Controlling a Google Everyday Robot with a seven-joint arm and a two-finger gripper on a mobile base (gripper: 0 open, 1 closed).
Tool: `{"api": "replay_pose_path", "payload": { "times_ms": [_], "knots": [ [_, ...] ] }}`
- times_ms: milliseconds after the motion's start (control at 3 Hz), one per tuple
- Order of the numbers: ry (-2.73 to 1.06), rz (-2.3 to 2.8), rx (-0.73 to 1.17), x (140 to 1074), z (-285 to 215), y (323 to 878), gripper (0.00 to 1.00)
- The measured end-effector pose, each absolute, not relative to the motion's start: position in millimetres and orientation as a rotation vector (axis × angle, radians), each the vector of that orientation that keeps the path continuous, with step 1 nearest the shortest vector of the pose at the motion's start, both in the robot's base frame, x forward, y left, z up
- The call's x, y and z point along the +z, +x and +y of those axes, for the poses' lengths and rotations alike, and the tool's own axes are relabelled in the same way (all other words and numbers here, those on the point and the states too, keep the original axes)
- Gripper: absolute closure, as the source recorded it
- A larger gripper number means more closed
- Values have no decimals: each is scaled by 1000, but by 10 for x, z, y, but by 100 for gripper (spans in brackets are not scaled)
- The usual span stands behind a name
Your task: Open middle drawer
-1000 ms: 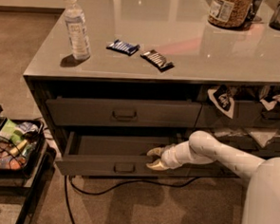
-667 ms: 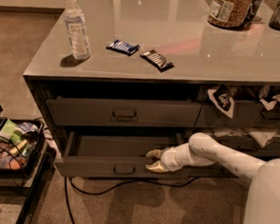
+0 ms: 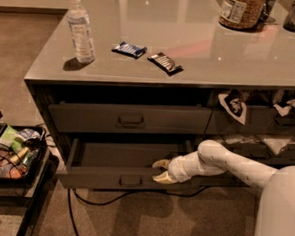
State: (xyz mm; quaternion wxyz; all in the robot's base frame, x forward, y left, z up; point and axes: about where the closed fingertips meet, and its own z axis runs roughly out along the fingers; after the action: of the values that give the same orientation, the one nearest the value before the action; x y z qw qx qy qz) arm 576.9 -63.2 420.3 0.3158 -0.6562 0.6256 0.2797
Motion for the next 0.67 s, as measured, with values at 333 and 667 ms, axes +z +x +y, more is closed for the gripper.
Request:
{"api": "replay_pose_path", "payload": {
  "times_ms": [333,667],
  "knots": [
    [-1747,1631,748,4223,-614,5717,81],
    [-1776,1608,777,4232,-571,5623,58]
  ]
}}
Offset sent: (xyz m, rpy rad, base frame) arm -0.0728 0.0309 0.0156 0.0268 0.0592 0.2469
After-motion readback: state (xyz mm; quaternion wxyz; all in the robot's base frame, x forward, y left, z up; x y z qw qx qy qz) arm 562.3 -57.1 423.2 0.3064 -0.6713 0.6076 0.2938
